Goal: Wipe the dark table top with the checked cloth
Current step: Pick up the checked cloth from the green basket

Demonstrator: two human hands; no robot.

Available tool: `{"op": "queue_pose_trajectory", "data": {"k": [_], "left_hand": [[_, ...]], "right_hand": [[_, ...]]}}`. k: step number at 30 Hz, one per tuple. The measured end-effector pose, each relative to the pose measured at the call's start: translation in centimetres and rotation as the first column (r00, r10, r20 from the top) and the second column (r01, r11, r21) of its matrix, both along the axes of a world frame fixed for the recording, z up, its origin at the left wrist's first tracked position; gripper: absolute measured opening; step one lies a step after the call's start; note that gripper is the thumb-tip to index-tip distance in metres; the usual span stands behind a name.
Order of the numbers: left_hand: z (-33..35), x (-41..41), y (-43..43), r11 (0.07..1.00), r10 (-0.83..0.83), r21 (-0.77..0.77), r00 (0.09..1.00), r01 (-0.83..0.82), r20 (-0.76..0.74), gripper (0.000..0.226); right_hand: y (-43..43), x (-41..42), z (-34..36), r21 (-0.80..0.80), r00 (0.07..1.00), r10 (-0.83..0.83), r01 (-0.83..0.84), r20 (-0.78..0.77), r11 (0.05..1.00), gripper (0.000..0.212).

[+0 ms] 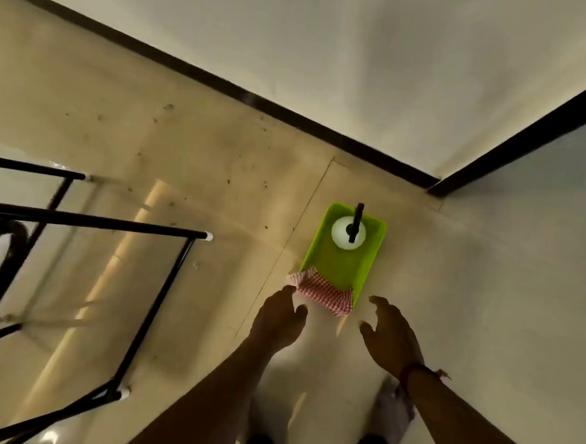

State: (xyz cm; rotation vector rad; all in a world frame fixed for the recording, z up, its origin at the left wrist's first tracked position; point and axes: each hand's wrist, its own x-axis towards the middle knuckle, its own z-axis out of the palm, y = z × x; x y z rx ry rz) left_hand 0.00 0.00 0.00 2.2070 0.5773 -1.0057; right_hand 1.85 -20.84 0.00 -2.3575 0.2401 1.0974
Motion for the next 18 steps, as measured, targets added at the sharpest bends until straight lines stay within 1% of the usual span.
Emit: {"op": "queue_pose_trajectory", "data": {"k": [3, 4, 6, 9, 11, 13, 15, 16, 18], "left_hand": [[-4.8, 0.7, 0.5, 0.997, -0.073, 0.018, 0.997, 0.073, -0.015, 0.045], [-6.1, 1.1, 0.7, 0.996, -0.082, 0.023, 0.996, 0.083, -0.022, 0.044], [-8.4, 1.7, 0.8, 0.997, -0.069, 0.02, 0.998, 0.07, -0.013, 0.042], [-11.9, 2.9, 1.2, 0.998, 0.005, 0.06, 0.999, -0.008, 0.047, 0.038], [-14.0, 3.3, 1.6, 0.995, 0.067, 0.073, 0.996, -0.071, 0.057, 0.043], [-15.8, 3.3, 1.7, 0.987, 0.161, -0.006, 0.987, -0.161, 0.013, 0.057], [-17.4, 3.3, 1.6, 0.966, 0.238, -0.095, 0.97, -0.241, -0.051, 0.063], [-17.8, 3.4, 1.4, 0.961, 0.244, -0.112, 0.966, -0.252, -0.08, 0.06], [-18.4, 3.4, 0.8, 0.96, 0.241, -0.117, 0.963, -0.254, -0.118, 0.044]], "right_hand": [[0.3, -0.6, -4.3, 0.004, 0.997, 0.022, -0.021, -0.074, 1.0, 0.044], [0.5, -0.7, -5.5, -0.002, 0.994, 0.021, -0.021, -0.112, 1.0, 0.042], [1.0, -1.0, -8.0, -0.008, 0.991, -0.017, 0.017, -0.131, 1.0, 0.037], [1.8, -0.6, -11.5, -0.027, 0.99, -0.077, 0.075, -0.119, 0.997, 0.032], [2.3, -0.4, -13.4, -0.037, 0.981, -0.163, 0.16, -0.109, 0.986, 0.034], [2.6, -0.5, -15.1, -0.056, 0.958, -0.263, 0.258, -0.116, 0.965, 0.038], [2.9, -0.5, -16.5, -0.094, 0.933, -0.344, 0.335, -0.102, 0.937, 0.036], [3.1, -0.4, -16.9, -0.117, 0.92, -0.379, 0.368, -0.096, 0.923, 0.033], [3.5, -0.4, -17.6, -0.156, 0.895, -0.439, 0.424, -0.077, 0.892, 0.028]]}}
